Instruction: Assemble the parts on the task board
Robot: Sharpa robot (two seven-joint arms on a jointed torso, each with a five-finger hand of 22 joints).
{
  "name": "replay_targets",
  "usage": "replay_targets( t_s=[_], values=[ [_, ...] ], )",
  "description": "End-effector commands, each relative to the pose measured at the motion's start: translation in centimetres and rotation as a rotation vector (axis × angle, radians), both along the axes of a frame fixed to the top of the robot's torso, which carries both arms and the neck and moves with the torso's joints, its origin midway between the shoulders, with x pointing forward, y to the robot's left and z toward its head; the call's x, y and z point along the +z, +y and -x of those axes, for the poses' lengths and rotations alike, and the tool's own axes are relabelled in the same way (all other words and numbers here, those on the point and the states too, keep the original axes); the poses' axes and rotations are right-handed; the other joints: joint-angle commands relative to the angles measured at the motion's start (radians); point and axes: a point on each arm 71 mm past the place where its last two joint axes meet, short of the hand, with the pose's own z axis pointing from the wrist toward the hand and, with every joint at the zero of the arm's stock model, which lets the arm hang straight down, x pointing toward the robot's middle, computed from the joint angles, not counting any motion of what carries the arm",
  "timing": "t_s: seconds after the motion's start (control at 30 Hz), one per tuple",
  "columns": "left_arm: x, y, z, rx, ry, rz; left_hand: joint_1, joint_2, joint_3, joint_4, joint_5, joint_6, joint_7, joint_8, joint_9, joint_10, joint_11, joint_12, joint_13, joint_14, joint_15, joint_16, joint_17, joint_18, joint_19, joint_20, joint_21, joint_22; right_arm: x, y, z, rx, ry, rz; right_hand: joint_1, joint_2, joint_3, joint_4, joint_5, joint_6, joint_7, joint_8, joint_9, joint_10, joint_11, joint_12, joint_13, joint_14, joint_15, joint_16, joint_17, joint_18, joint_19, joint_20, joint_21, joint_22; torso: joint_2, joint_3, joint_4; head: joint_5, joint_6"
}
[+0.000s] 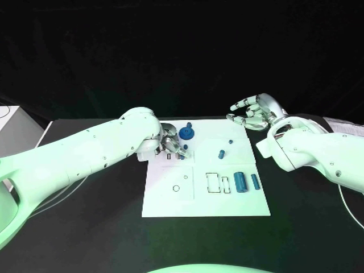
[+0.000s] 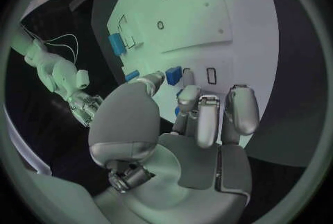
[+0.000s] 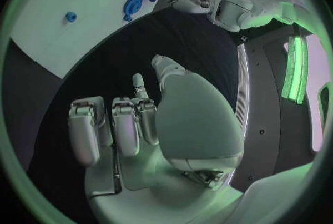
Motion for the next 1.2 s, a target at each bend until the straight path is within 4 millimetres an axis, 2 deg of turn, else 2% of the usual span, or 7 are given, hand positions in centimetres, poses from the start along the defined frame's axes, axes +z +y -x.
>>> replay_targets(
  t_s=[0.03,0.43,0.57,0.8,1.0,1.07,1.2],
  values=[
    [0.0,-0.3,0.2,-0.018,0.016,-0.004,0.002,0.01,-0.004,-0.002,0.002,-0.008,0.001,0.003,0.003,-0.011,0.0,-0.007,-0.003,0.065,-0.005,-0.001,0.154,-0.004,-0.005,0.001,0.001,-0.001,0.0,0.2,0.0,0.016,0.001,0.014,0.001,-0.009,0.005,0.002,-0.002,-0.007,-0.001,-0.002,-0.001,0.066,0.007,-0.005,0.231,0.102,0.007,0.0,0.248,-0.007,0.095,0.007,-0.005,0.247,0.0,0.0009,-0.0003,0.002,-0.001],
    [0.0,-0.2,0.3,-0.006,0.027,0.027,0.097,0.041,0.069,-0.01,0.003,-0.006,-0.008,0.021,0.042,-0.019,-0.008,-0.013,-0.007,0.063,-0.011,-0.004,0.15,-0.002,-0.014,-0.001,-0.003,-0.008,-0.1,0.2,-0.2,0.014,0.007,0.018,0.001,-0.009,0.006,0.002,-0.004,-0.007,-0.001,-0.001,-0.001,0.066,0.007,-0.005,0.231,0.102,0.007,-0.001,0.247,-0.007,0.095,0.007,-0.007,0.246,0.001,0.0004,-0.0004,0.0,-0.001],
    [0.1,-0.4,0.4,0.004,0.027,0.048,0.125,0.042,0.112,-0.013,0.004,-0.008,-0.012,0.03,0.062,-0.019,-0.012,-0.014,-0.006,0.063,-0.015,-0.004,0.151,-0.002,-0.015,-0.005,-0.003,-0.008,-0.1,0.2,-0.2,0.014,0.01,0.019,0.001,-0.009,0.006,0.002,-0.004,-0.007,-0.001,-0.001,-0.001,0.066,0.007,-0.005,0.231,0.102,0.007,-0.001,0.247,-0.007,0.095,0.007,-0.007,0.246,0.001,0.0004,-0.0003,0.0,-0.003],
    [0.3,-0.2,0.3,0.052,0.032,0.121,0.164,0.023,0.247,-0.037,0.002,-0.018,-0.024,0.066,0.134,-0.032,-0.023,-0.033,-0.031,0.062,-0.024,-0.006,0.15,0.0,-0.022,-0.013,-0.007,-0.016,-0.2,0.2,-0.3,0.013,0.019,0.023,0.001,-0.009,0.006,0.002,-0.004,-0.007,-0.001,-0.001,-0.001,0.066,0.007,-0.005,0.231,0.102,0.007,-0.001,0.247,-0.007,0.095,0.007,-0.007,0.246,0.003,0.0003,-0.0005,-0.001,-0.005],
    [0.5,0.5,0.3,0.1,0.036,0.175,0.158,0.022,0.353,-0.078,0.0,-0.028,-0.033,0.113,0.204,-0.027,-0.033,-0.033,-0.029,0.061,-0.032,-0.008,0.148,0.001,-0.024,-0.019,-0.008,-0.017,-0.4,0.2,-0.4,0.015,0.027,0.027,0.001,-0.008,0.007,0.002,-0.006,-0.006,-0.001,0.0,-0.001,0.066,0.007,-0.005,0.231,0.102,0.007,-0.001,0.247,-0.007,0.095,0.007,-0.006,0.246,0.001,0.0002,-0.001,-0.004,-0.007],
    [0.5,0.7,0.3,0.112,0.038,0.189,0.14,0.033,0.428,-0.107,0.001,-0.037,-0.033,0.133,0.238,-0.024,-0.034,-0.033,-0.028,0.062,-0.034,-0.007,0.151,0.0,-0.023,-0.022,-0.007,-0.015,-0.4,0.1,-0.4,0.015,0.029,0.029,0.001,-0.008,0.007,0.002,-0.006,-0.006,-0.001,0.0,-0.001,0.066,0.007,-0.005,0.231,0.102,0.007,-0.001,0.247,-0.007,0.095,0.007,-0.006,0.246,0.001,0.0005,0.0001,-0.005,-0.007],
    [0.6,1.2,0.3,0.126,0.04,0.202,0.08,0.03,0.52,-0.155,0.001,-0.044,-0.032,0.149,0.275,-0.021,-0.033,-0.03,-0.027,0.063,-0.033,-0.006,0.153,0.0,-0.022,-0.023,-0.005,-0.012,-0.4,0.0,-0.4,0.016,0.033,0.032,0.001,-0.008,0.007,0.002,-0.006,-0.006,-0.001,0.0,-0.001,0.066,0.007,-0.005,0.231,0.102,0.007,-0.001,0.247,-0.007,0.095,0.007,-0.006,0.246,0.0,0.0005,0.0011,-0.004,-0.007]
  ],
)
